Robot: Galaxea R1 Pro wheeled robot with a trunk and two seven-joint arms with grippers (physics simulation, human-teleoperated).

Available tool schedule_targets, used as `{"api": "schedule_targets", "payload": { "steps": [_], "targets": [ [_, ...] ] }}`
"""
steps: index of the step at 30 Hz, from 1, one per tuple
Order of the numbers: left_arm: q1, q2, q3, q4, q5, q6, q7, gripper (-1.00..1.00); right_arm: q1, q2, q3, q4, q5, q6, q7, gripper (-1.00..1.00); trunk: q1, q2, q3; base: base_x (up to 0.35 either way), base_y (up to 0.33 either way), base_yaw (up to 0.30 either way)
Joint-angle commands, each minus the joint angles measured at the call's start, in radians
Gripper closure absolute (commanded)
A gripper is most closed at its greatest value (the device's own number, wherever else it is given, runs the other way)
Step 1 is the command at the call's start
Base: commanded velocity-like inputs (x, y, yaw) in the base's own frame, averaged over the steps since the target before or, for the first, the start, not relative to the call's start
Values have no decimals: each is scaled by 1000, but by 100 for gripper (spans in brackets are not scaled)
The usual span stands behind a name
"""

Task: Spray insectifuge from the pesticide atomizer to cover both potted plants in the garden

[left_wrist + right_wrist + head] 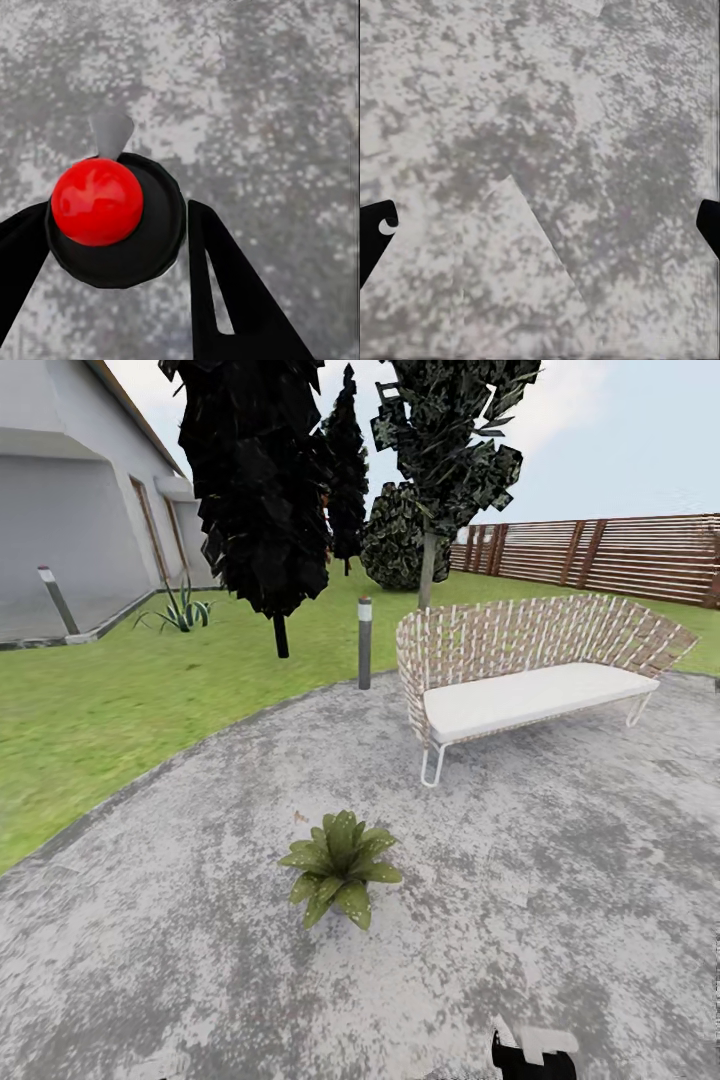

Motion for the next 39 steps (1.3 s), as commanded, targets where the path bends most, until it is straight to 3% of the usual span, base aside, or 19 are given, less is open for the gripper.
{"api": "schedule_targets", "payload": {
  "steps": [1,4,8,12,31,39],
  "targets": [
    [0,0,7,1,-1,-3,-6,100,-1,0,-7,2,11,-2,-5,-100,0,0,-1,0,21,-266],
    [0,-1,7,1,-12,-3,-6,100,-1,0,-7,2,11,-3,-5,-100,0,0,-1,0,8,-267],
    [1,-6,7,2,-67,-3,-5,100,-1,0,-7,2,11,-3,-5,-100,0,0,-1,0,1,-267],
    [1,-21,8,2,-93,-3,4,100,-1,0,-7,2,11,-3,-5,-100,0,0,-1,0,0,-267],
    [1,-23,9,2,-96,-3,6,100,0,-2,-7,2,11,-3,-5,-100,0,0,-1,2,-3,-267],
    [1,-22,9,1,-96,-3,6,100,0,-2,-7,2,11,-3,-5,-100,0,0,-1,70,-226,-267]
  ]
}}
